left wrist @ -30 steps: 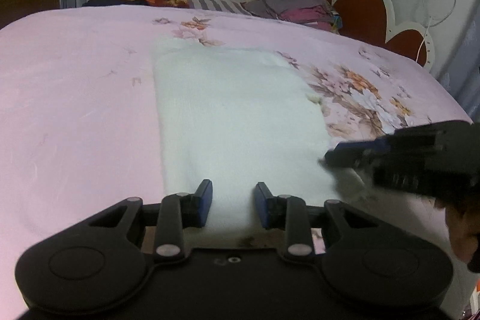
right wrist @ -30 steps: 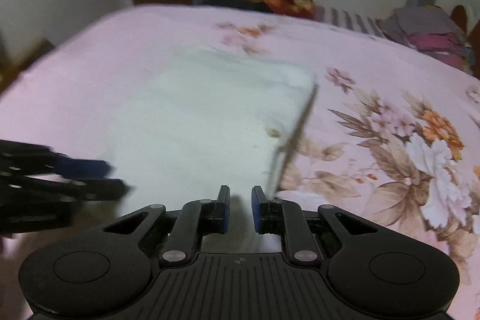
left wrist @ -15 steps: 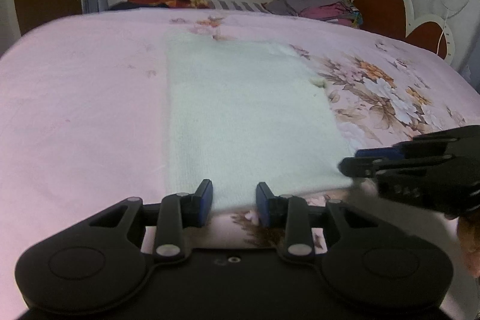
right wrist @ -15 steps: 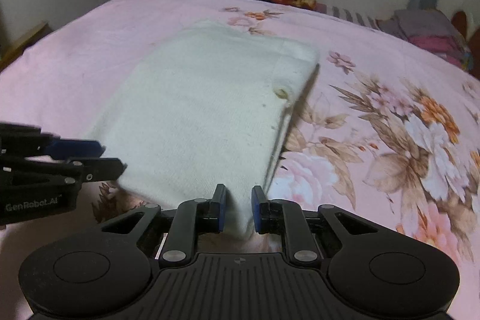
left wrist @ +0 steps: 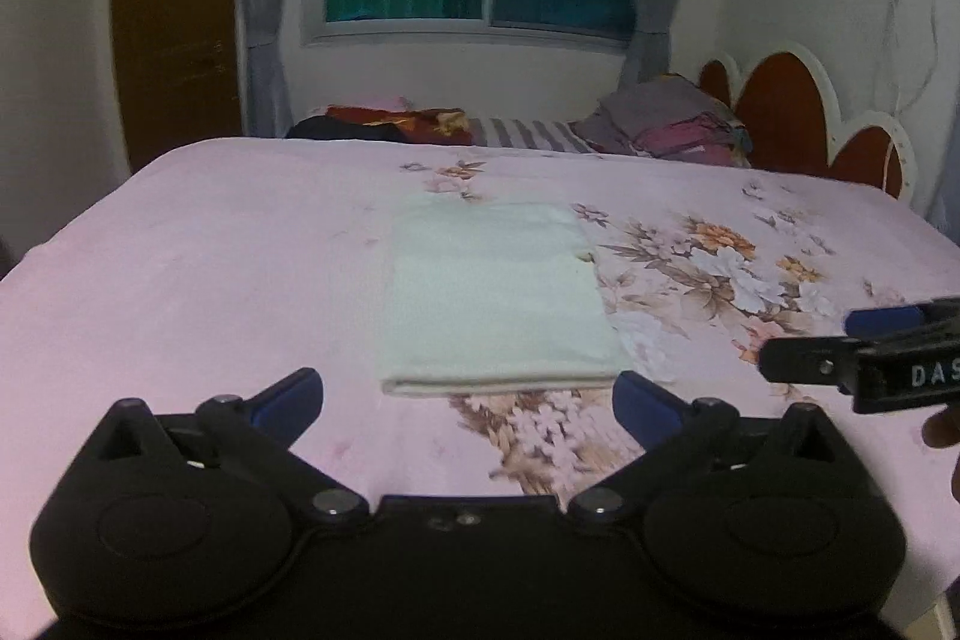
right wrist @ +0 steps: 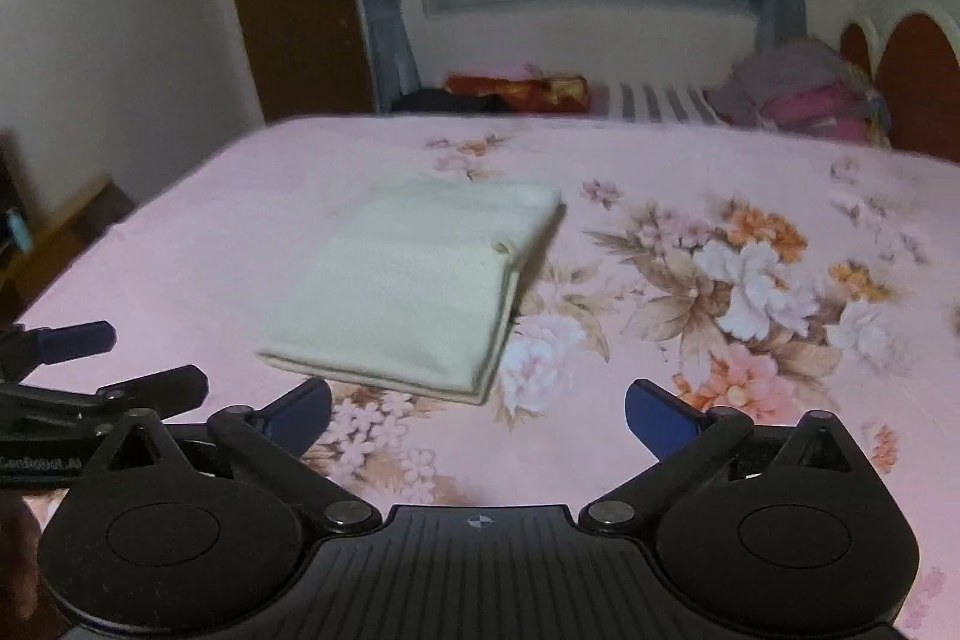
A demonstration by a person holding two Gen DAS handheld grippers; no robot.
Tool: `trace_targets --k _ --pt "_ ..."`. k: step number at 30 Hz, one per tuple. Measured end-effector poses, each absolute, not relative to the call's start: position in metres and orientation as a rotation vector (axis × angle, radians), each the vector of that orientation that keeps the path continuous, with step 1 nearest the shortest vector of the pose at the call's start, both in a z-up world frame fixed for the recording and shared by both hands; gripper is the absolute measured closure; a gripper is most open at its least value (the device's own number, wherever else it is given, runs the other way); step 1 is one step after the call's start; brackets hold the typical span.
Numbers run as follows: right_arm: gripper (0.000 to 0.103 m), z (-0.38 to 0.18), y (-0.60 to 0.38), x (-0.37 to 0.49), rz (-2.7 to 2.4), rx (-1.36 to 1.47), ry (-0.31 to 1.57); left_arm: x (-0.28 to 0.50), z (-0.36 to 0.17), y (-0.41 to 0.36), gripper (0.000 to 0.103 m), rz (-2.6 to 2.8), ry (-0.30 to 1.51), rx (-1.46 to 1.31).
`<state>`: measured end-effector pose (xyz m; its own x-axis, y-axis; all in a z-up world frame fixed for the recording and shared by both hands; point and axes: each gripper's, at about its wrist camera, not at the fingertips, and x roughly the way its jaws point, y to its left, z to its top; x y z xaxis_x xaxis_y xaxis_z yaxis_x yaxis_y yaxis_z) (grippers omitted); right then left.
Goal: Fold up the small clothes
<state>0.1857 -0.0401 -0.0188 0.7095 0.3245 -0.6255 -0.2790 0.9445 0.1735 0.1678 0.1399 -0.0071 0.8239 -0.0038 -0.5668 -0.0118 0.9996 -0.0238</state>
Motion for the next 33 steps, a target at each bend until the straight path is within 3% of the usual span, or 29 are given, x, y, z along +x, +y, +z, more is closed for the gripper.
trace_targets --k 15,33 --pt "0.000 0.038 -0.057 0.051 0.213 0.053 0.639 0.068 0.058 0.108 0.000 -0.007 0.503 -0.048" --pt "0.000 0.065 -0.071 0.003 0.144 0.086 0.558 0.037 0.063 0.085 0.000 -0.053 0.473 -0.030"
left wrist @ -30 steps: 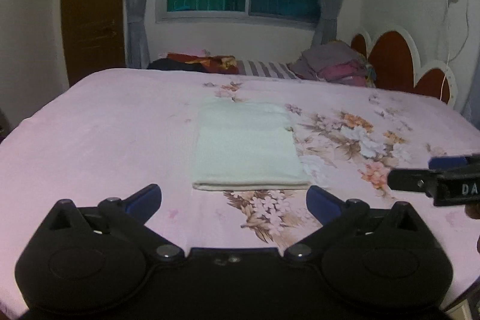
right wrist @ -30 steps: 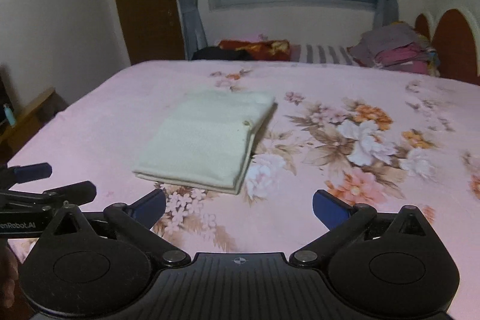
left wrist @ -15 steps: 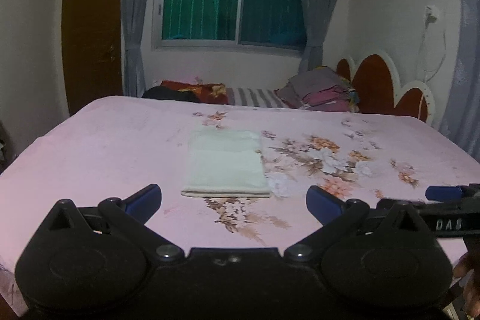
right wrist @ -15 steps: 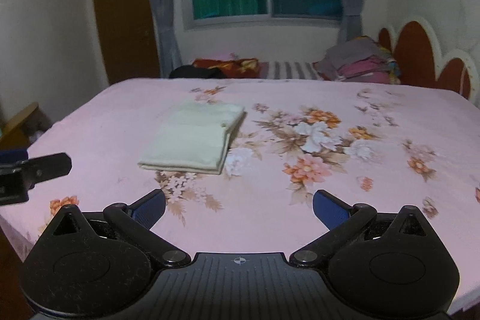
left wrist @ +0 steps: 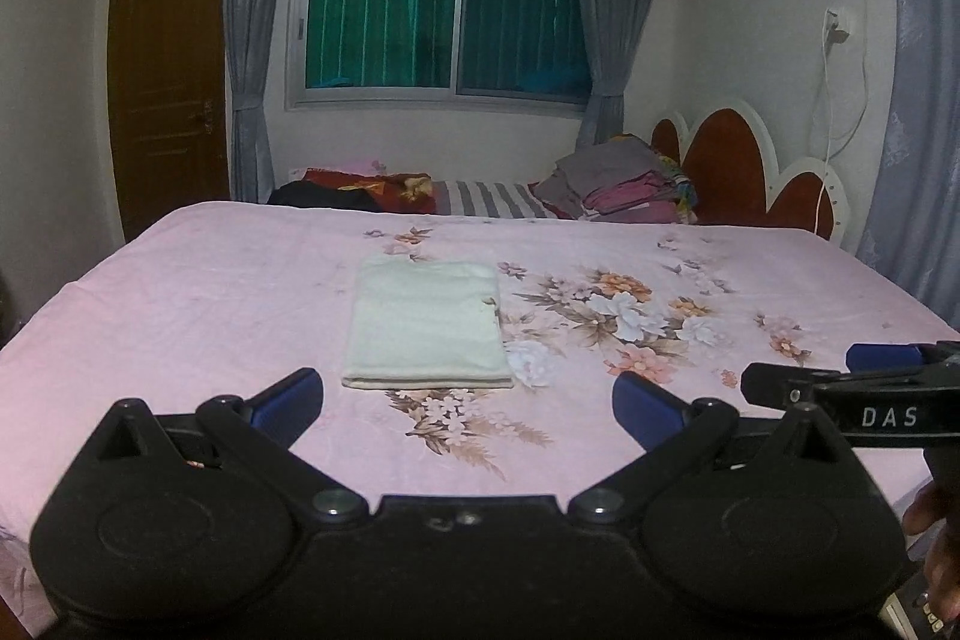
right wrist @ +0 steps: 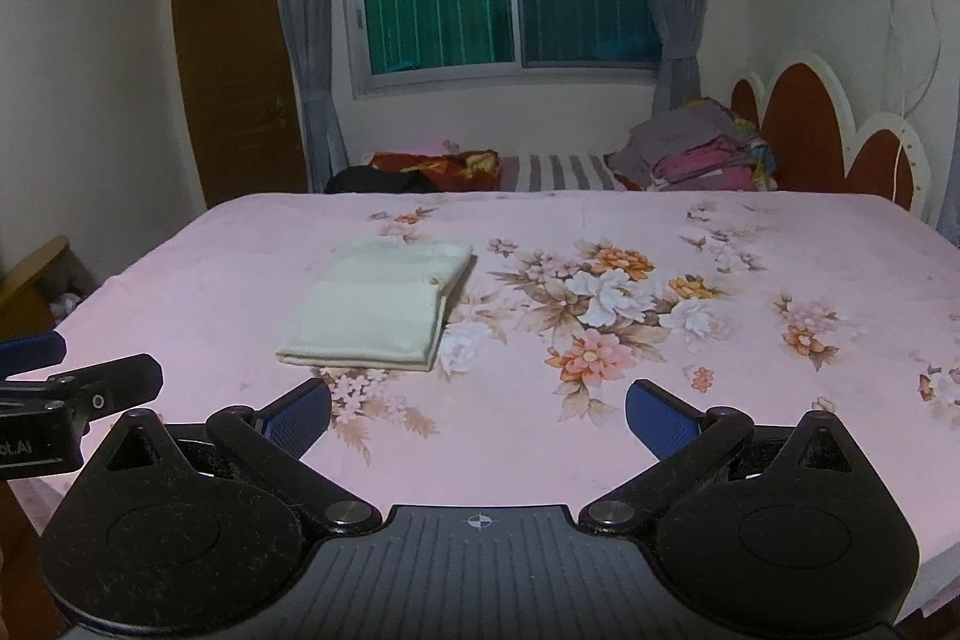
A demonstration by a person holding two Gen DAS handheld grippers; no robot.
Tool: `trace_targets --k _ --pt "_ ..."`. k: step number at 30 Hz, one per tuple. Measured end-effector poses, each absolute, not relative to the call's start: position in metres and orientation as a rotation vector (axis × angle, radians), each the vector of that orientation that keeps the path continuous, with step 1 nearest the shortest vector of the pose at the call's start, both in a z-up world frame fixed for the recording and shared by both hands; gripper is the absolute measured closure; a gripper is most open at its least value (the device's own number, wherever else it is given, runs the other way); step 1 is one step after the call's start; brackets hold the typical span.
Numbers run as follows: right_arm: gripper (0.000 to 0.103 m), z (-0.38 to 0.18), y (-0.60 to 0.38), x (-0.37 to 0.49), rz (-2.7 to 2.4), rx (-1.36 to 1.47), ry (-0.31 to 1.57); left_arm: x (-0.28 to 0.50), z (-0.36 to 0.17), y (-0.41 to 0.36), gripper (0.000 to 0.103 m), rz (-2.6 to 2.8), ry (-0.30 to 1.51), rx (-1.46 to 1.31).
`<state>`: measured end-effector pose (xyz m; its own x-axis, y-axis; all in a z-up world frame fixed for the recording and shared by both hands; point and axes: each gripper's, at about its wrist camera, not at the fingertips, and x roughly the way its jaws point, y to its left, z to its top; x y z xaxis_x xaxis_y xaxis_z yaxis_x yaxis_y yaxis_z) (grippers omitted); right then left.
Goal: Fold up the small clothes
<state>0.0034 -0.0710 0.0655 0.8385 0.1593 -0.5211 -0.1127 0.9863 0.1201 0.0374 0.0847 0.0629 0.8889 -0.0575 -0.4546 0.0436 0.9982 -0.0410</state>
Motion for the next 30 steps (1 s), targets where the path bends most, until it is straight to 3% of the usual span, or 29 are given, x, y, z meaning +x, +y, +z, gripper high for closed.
trace_targets --k 30 --pt "0.000 0.0662 -0.0757 0.0074 0.149 0.078 0.555 0.0377 0.0625 0.0900 0.000 -0.052 0.465 -0.037"
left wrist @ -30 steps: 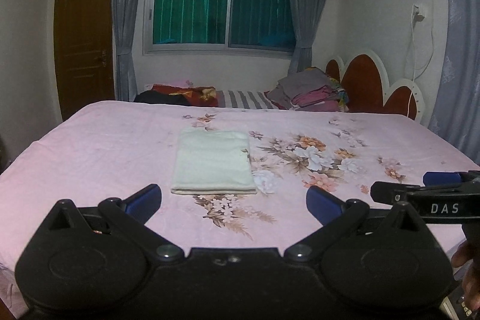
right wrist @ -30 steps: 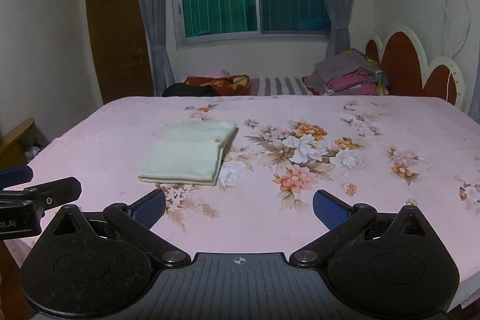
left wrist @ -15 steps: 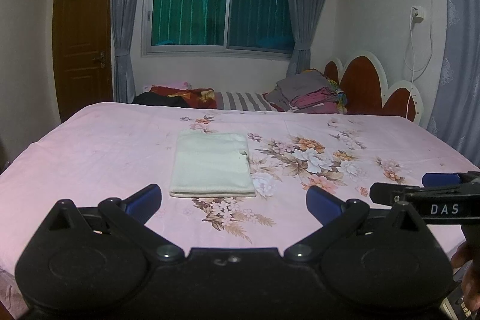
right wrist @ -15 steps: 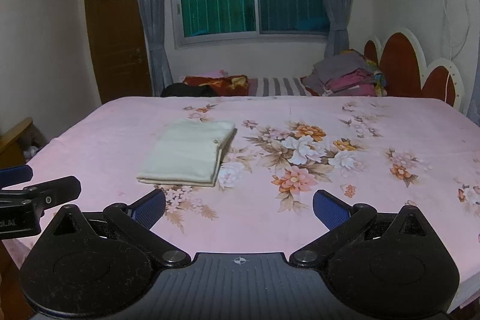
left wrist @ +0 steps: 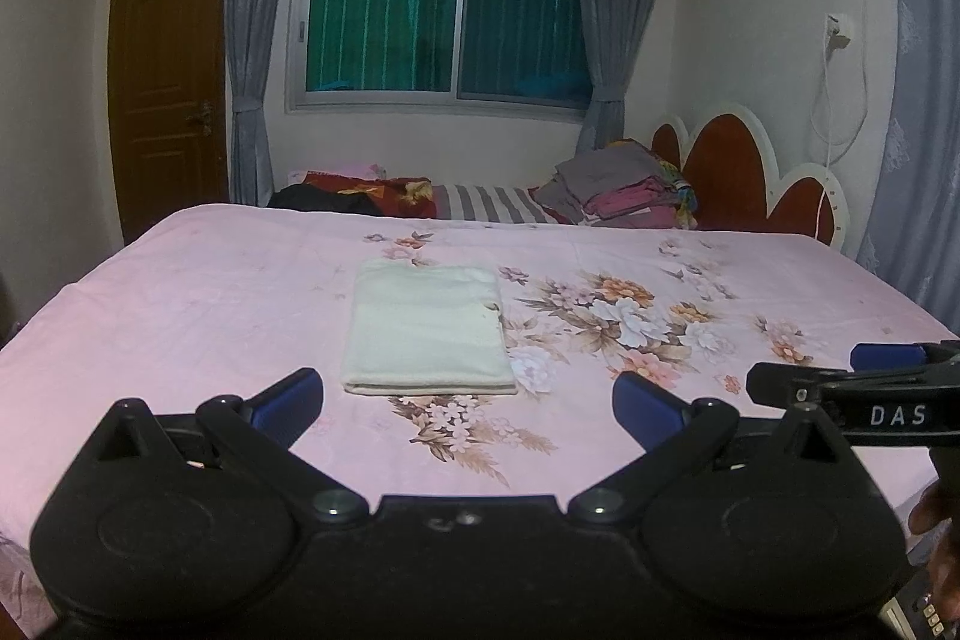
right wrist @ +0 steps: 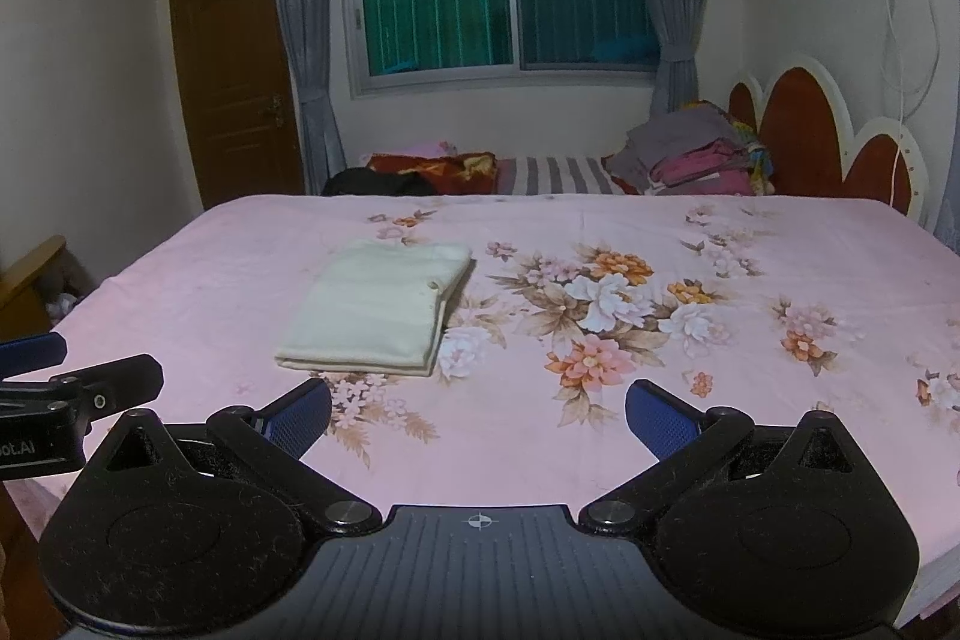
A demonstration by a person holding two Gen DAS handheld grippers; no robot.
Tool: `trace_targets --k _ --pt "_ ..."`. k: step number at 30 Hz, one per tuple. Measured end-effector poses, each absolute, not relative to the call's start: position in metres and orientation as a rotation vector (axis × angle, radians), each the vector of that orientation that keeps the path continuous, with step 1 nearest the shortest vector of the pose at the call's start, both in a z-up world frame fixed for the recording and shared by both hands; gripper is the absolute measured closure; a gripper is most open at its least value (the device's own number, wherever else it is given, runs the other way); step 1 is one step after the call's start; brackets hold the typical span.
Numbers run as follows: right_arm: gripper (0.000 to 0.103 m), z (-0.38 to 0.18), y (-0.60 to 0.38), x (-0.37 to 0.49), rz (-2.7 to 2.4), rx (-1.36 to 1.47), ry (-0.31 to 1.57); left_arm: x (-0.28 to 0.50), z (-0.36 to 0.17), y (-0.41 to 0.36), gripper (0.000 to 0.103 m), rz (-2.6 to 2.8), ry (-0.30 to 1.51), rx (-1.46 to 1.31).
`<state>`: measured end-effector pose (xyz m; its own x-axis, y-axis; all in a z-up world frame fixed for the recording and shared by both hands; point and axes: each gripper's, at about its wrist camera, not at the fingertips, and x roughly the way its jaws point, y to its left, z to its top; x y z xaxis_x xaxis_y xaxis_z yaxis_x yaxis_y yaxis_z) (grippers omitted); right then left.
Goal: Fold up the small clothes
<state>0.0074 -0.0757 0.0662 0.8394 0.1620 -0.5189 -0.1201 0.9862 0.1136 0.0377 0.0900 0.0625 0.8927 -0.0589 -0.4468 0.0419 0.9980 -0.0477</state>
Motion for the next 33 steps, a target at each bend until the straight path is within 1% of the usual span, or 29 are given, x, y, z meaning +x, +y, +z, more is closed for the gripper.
trace_targets --k 33 --pt "0.000 0.0680 -0.0772 0.0059 0.153 0.065 0.552 0.0386 0.0603 0.0926 0.000 -0.056 0.460 -0.036"
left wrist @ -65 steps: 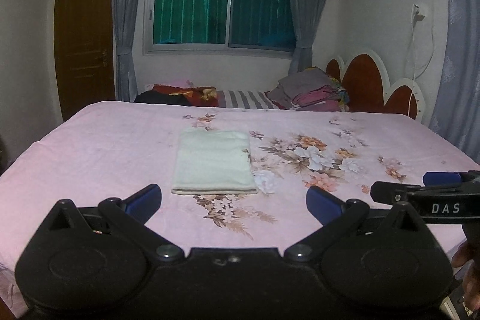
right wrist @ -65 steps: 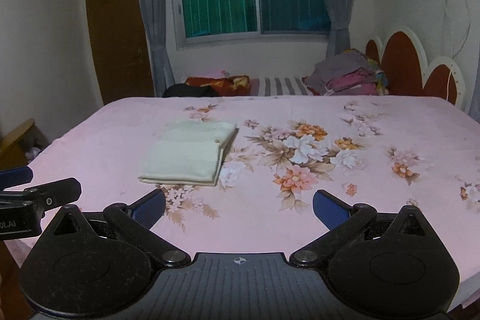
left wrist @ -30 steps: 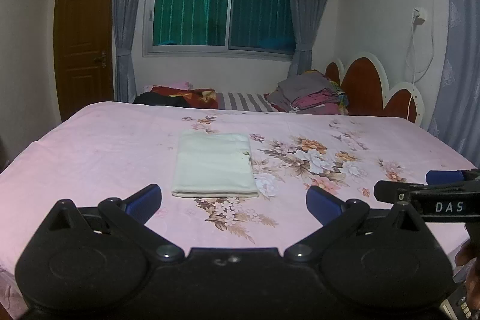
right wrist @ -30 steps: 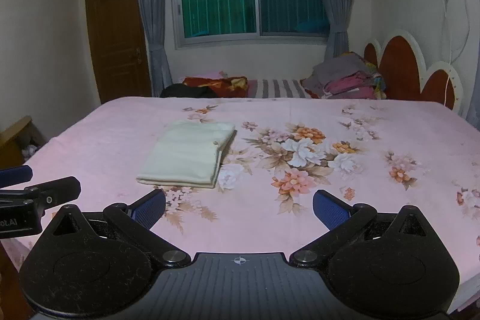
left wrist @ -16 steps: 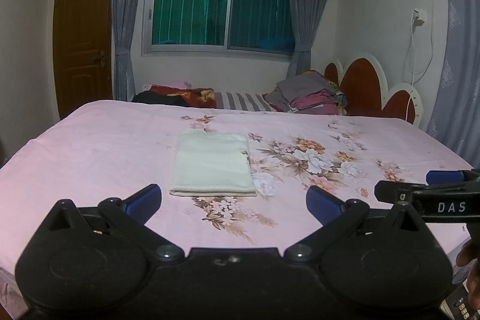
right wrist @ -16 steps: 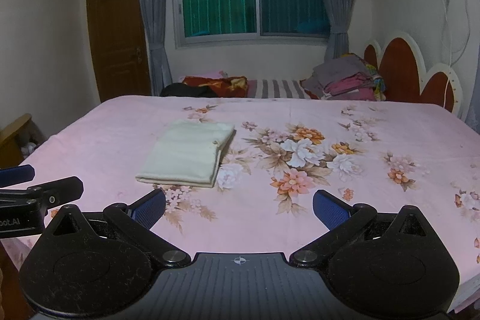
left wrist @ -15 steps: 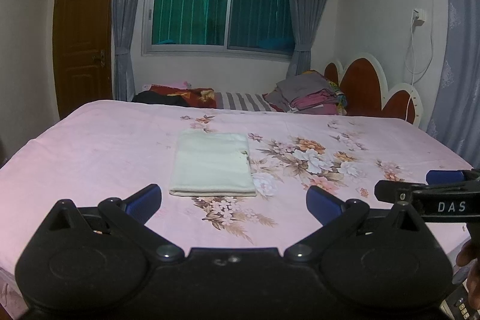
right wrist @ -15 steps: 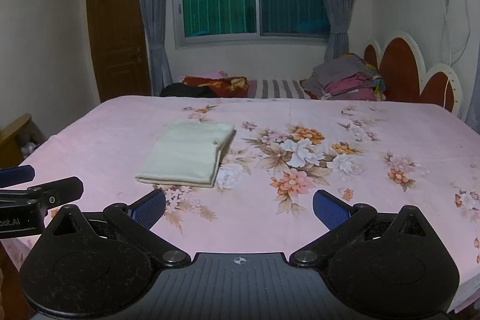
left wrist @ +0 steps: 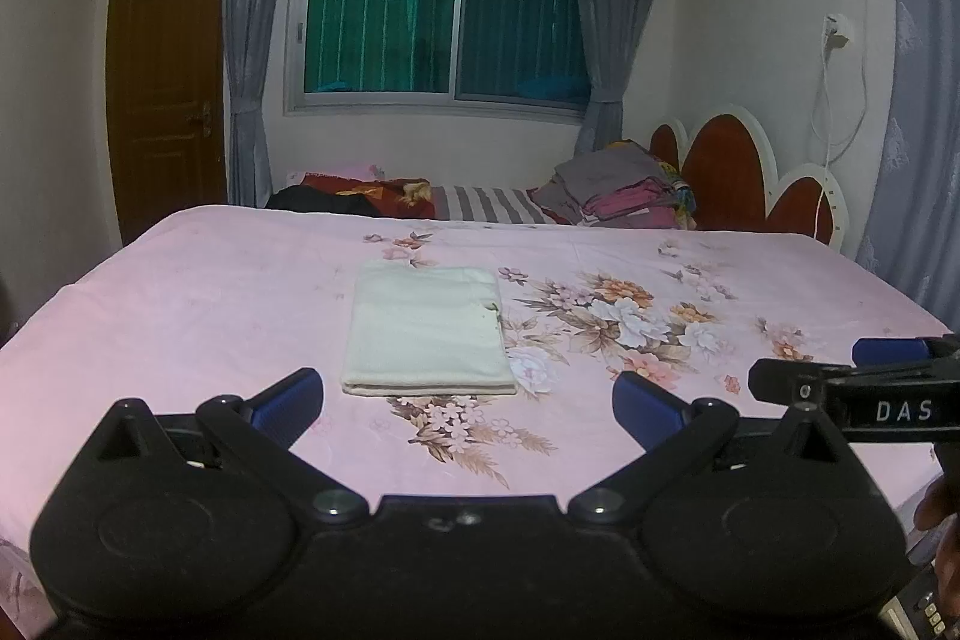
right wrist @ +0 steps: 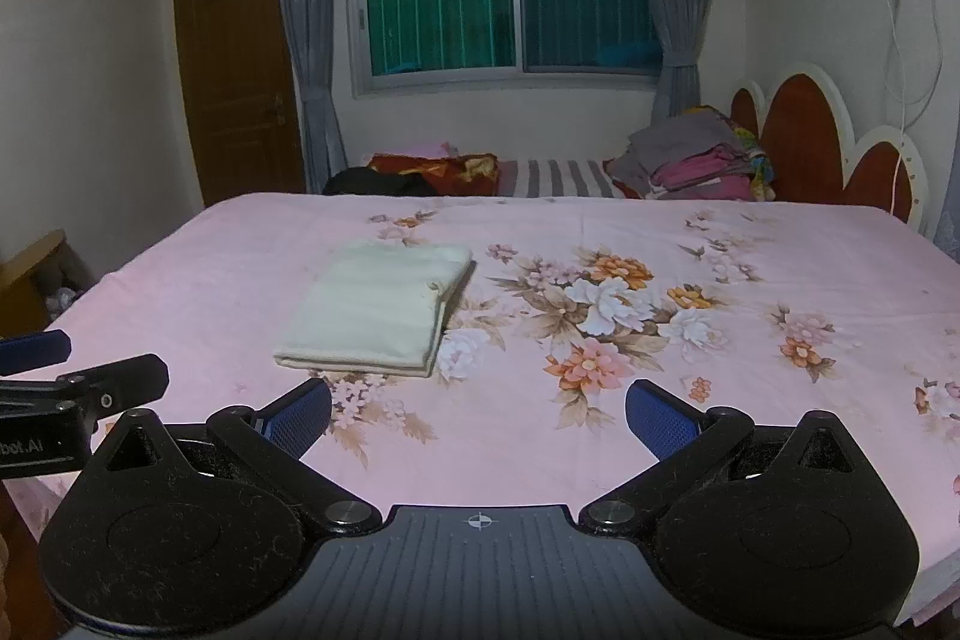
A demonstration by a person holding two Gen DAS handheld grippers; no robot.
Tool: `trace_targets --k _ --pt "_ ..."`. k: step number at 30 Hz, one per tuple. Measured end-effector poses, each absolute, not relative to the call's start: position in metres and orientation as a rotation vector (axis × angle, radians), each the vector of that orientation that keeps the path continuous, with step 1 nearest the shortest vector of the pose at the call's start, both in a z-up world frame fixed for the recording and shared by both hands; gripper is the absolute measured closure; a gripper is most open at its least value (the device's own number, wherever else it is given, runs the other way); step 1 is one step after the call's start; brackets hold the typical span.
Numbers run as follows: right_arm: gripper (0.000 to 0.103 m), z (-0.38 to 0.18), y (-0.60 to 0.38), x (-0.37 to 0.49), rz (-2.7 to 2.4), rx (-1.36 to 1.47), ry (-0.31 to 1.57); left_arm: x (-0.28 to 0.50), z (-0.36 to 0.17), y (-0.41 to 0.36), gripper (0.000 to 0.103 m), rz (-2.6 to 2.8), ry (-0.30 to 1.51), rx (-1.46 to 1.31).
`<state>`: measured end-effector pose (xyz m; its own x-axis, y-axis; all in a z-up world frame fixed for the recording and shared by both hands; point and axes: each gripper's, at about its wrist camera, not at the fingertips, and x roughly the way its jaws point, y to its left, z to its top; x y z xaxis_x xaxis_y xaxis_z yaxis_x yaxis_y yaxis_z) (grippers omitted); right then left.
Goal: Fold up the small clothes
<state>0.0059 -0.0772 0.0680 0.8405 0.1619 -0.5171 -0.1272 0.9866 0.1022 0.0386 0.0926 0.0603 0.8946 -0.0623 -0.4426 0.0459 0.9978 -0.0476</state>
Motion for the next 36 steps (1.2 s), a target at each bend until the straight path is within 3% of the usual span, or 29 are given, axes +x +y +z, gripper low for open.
trace_targets --k 36 --pt "0.000 0.074 -0.076 0.004 0.157 0.060 0.536 0.040 0.064 0.103 0.003 -0.070 0.448 -0.017"
